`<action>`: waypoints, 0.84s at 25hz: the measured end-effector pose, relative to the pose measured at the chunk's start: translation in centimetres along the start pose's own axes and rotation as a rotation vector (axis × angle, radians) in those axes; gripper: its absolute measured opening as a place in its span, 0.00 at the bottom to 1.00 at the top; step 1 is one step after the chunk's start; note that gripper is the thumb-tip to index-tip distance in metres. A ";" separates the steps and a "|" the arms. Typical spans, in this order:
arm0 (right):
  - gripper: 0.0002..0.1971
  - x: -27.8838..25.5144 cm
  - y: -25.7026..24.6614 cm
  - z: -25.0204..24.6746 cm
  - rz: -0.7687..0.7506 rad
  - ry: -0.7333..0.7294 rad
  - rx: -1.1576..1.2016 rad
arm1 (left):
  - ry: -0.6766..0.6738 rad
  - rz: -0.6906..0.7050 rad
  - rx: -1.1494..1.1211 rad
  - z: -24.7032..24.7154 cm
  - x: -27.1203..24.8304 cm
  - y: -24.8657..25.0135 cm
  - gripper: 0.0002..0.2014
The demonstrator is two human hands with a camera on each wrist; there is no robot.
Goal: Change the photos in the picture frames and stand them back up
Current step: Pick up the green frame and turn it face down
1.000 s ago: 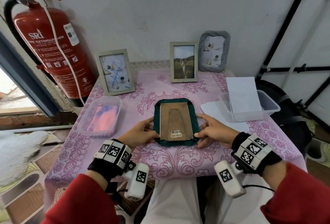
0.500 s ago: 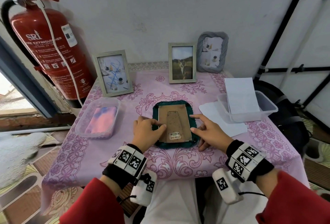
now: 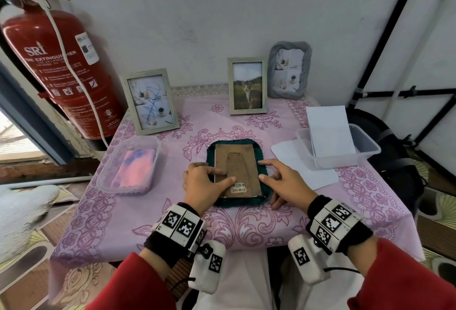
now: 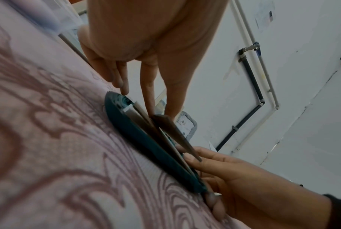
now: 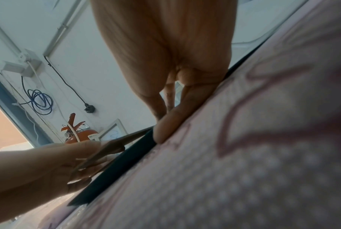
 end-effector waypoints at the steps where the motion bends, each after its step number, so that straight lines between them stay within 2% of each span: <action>1: 0.17 0.0 0.0 0.0 -0.006 0.008 -0.008 | 0.001 0.001 -0.012 -0.1 0.1 -0.1 0.11; 5: 0.18 0.1 0.0 0.1 -0.018 0.022 -0.027 | -0.013 0.004 -0.072 -0.1 0.6 -0.8 0.10; 10: 0.17 0.2 0.1 0.1 -0.042 0.025 -0.069 | -0.072 -0.008 -0.274 -0.3 0.4 -0.9 0.10; 15: 0.17 0.2 0.1 0.2 -0.059 0.029 -0.095 | -0.087 -0.034 -0.398 -1.0 0.5 -1.1 0.27; 18: 0.17 0.1 0.1 0.2 -0.067 0.037 -0.106 | -0.075 -0.042 -0.459 -1.5 0.9 -1.8 0.28; 21: 0.17 0.1 0.0 0.2 -0.072 0.037 -0.118 | 0.008 -0.060 -0.414 -2.4 1.4 -2.9 0.26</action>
Point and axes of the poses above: each hand's wrist, its own x-axis towards the middle knuckle, its own z-axis out of the palm, y = z × x, the point moved 4 cm from there along x, towards the middle knuckle, and after that the axes turned 7 degrees about x, right-handed, at the moved point
